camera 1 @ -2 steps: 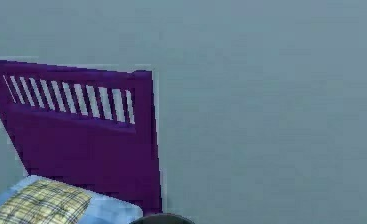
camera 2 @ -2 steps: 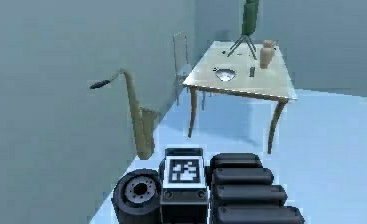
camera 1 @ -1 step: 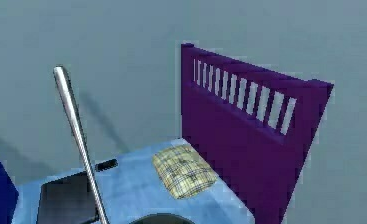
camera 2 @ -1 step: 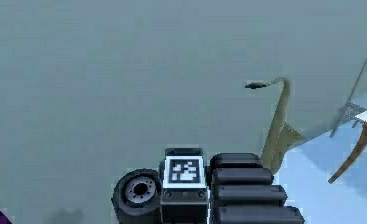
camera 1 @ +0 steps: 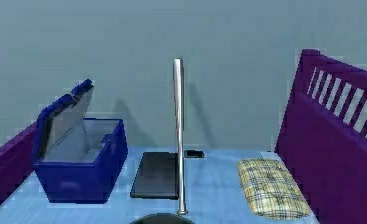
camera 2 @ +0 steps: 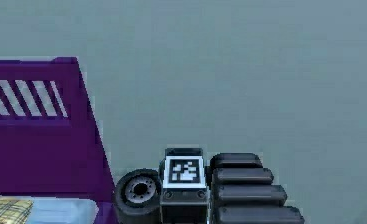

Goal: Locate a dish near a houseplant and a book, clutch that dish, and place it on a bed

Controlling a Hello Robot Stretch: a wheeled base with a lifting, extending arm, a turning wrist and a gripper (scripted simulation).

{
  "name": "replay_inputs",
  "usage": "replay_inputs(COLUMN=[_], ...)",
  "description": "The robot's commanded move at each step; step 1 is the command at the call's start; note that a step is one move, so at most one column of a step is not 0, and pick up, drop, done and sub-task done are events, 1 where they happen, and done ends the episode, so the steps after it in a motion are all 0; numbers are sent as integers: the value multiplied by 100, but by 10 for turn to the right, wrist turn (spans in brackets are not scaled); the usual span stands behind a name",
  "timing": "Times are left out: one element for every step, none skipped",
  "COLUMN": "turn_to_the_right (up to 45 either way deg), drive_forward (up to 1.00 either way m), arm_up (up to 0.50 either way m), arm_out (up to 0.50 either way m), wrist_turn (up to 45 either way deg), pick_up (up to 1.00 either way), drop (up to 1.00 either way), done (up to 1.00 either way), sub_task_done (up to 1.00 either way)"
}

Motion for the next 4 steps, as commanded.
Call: replay_inputs(turn_to_the_right=[450, 450, 450, 390], drive_forward=[0, 0, 0, 0], arm_up=[0, 0, 0, 0], arm_out=[0, 0, 0, 0], wrist_turn=[0, 0, 0, 0], pick_up=[0, 0, 0, 0], drop=[0, 0, 0, 0], done=[0, 0, 0, 0], sub_task_done=[0, 0, 0, 0])
